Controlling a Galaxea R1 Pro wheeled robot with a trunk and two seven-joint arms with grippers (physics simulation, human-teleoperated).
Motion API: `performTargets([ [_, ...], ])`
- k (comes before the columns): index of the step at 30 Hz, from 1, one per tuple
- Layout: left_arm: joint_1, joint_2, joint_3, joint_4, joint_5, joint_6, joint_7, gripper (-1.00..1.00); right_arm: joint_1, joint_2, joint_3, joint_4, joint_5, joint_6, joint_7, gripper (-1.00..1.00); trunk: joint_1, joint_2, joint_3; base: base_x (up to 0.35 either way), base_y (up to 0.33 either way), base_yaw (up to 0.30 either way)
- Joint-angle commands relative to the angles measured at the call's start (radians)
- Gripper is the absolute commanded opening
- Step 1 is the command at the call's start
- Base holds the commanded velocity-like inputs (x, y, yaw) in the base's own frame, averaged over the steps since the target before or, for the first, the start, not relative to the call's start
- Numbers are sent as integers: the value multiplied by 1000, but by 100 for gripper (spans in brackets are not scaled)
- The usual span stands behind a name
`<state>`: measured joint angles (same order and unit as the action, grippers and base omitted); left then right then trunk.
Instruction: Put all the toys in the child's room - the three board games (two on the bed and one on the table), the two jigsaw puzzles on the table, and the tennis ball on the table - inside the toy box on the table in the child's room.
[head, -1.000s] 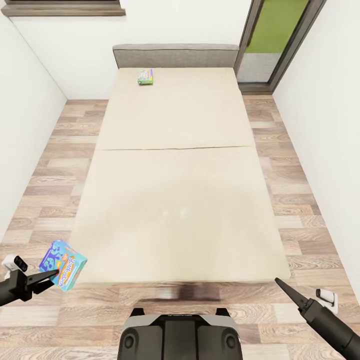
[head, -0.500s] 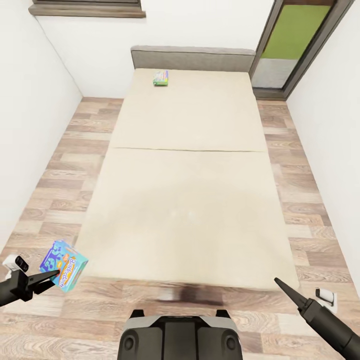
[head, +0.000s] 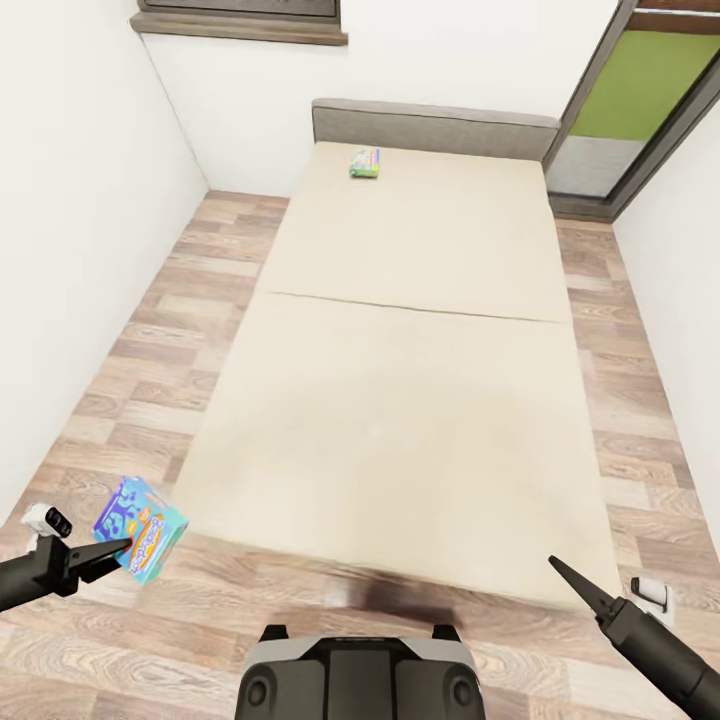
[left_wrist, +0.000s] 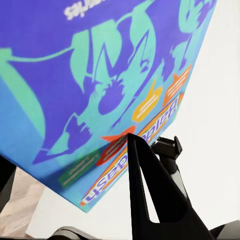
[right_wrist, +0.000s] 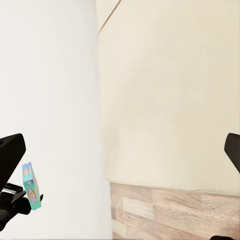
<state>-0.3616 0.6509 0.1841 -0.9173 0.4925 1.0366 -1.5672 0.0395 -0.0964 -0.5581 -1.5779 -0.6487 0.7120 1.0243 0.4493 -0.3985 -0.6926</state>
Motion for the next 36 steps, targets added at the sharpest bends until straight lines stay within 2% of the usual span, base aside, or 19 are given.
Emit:
performTargets([
  [1,0,0,-7,-3,0,11,-4,-100,0,0,-1,-1,-5,7,1,100,1,-1,0,0,0,140],
  [8,0,-2,-17,-8,0,10,-4,-100,0,0,-3,0,-5,7,4,100,1,-1,11,0,0,114],
  [36,0,-3,-20,-22,0,7,-4,-100,0,0,-3,0,-5,6,4,100,1,-1,55,0,0,92],
])
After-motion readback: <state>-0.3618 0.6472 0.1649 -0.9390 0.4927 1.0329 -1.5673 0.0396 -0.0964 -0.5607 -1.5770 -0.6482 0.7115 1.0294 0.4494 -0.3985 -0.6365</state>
